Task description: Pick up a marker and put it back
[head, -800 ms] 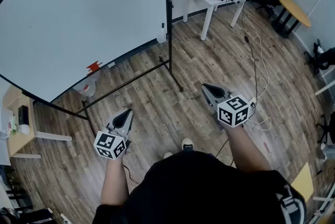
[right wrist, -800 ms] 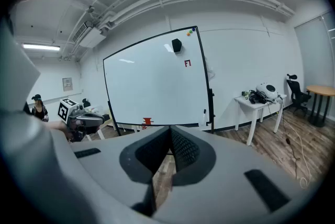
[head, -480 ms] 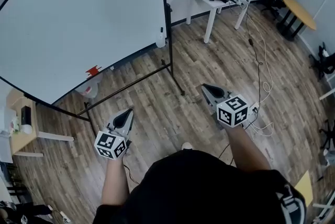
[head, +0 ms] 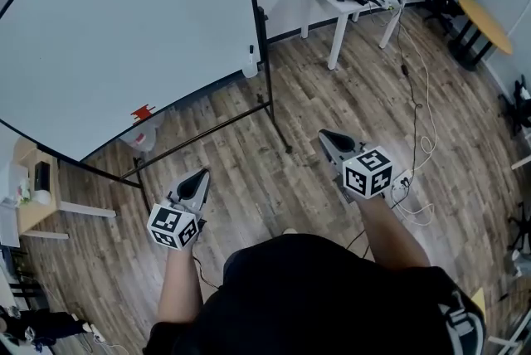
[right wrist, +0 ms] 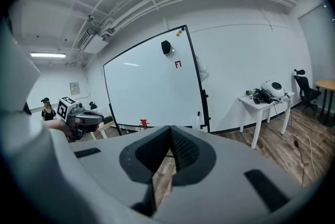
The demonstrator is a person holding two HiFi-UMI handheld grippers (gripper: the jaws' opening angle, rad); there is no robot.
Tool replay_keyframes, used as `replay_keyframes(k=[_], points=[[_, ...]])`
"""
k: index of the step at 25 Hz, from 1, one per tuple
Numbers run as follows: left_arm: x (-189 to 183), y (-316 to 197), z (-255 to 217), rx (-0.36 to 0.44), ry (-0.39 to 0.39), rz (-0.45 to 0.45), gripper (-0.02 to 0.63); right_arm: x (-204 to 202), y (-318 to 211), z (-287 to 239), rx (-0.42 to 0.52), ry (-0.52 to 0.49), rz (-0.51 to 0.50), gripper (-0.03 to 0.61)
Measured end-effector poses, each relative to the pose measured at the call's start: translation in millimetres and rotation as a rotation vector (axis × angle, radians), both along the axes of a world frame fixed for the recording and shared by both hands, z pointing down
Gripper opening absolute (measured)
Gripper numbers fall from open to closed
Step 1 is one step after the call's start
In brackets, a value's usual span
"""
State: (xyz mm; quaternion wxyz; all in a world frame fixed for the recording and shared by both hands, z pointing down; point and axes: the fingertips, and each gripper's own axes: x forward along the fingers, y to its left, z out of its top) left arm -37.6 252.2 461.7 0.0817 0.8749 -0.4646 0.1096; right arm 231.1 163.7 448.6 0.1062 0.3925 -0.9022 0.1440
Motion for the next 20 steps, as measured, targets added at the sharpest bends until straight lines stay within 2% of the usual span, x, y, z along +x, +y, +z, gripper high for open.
replay_keyframes(k=[7, 20], points=[[26, -3, 3, -0.014, 0.003, 0.007, 0.018, 15, -5, 8, -0.023, 0.004, -0.026, -0.003], [15, -39, 11, -0.020, 0.040, -0.005, 0.018, 7, -37, 21, -0.037, 0.036, -0.020, -0.003]])
